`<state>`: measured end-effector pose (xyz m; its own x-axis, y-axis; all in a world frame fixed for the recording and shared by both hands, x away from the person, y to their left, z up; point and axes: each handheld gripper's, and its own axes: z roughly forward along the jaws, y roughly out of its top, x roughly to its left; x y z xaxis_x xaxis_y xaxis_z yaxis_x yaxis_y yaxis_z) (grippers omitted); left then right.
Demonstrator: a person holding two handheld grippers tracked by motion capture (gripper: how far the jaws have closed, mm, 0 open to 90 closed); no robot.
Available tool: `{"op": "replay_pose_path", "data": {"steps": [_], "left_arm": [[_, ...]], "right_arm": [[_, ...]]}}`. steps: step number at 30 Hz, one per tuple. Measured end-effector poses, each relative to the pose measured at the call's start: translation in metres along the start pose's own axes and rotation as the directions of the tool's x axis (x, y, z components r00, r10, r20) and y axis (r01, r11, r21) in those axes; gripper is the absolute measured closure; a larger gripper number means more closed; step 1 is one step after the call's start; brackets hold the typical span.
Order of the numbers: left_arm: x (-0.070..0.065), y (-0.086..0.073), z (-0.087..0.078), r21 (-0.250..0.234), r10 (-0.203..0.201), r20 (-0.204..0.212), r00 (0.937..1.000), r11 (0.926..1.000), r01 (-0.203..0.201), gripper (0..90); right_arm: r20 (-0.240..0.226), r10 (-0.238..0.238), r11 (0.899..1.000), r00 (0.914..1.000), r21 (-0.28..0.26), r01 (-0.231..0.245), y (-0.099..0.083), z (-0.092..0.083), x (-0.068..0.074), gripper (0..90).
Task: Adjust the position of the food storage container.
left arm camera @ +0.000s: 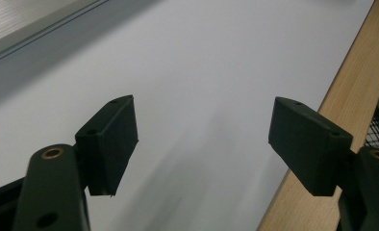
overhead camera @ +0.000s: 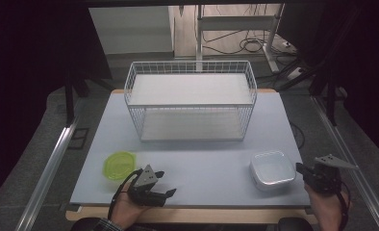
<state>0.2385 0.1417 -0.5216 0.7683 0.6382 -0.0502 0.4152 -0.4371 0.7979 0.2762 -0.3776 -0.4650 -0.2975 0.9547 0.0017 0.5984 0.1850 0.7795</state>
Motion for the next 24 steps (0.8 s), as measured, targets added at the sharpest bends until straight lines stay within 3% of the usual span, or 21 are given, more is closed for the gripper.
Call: {"op": "replay_pose_path", "data": {"steps": [3, 9, 18, 24], "left_arm": [[0.0, 0.0, 0.0, 0.006, 0.004, 0.001, 1.0, 1.0, -0.004, 25.0], [-0.001, 0.0, 0.002, 0.021, 0.016, -0.001, 0.9999, 0.9997, -0.016, 25.1], [-0.001, 0.0, 0.003, 0.023, 0.014, 0.002, 0.9999, 0.9996, -0.015, 25.1], [-0.002, 0.0, 0.003, 0.026, 0.012, 0.009, 0.9999, 0.9996, -0.012, 25.3]], "right_arm": [[-0.01, 0.02, 1.0, 0.9997, 0.005, -0.02, -0.002, 0.002, -0.005, 89.7], [-0.018, 0.006, 1.0, 0.9998, 0.024, -0.006, -0.001, 0.005, 0.0, 89.6], [-0.079, 0.006, 1.0, 0.9969, 0.029, -0.004, -0.001, 0.007, 0.006, 89.7], [-0.137, -0.019, 0.999, 0.9904, 0.039, 0.025, 0.001, 0.013, 0.02, 89.6]]}}
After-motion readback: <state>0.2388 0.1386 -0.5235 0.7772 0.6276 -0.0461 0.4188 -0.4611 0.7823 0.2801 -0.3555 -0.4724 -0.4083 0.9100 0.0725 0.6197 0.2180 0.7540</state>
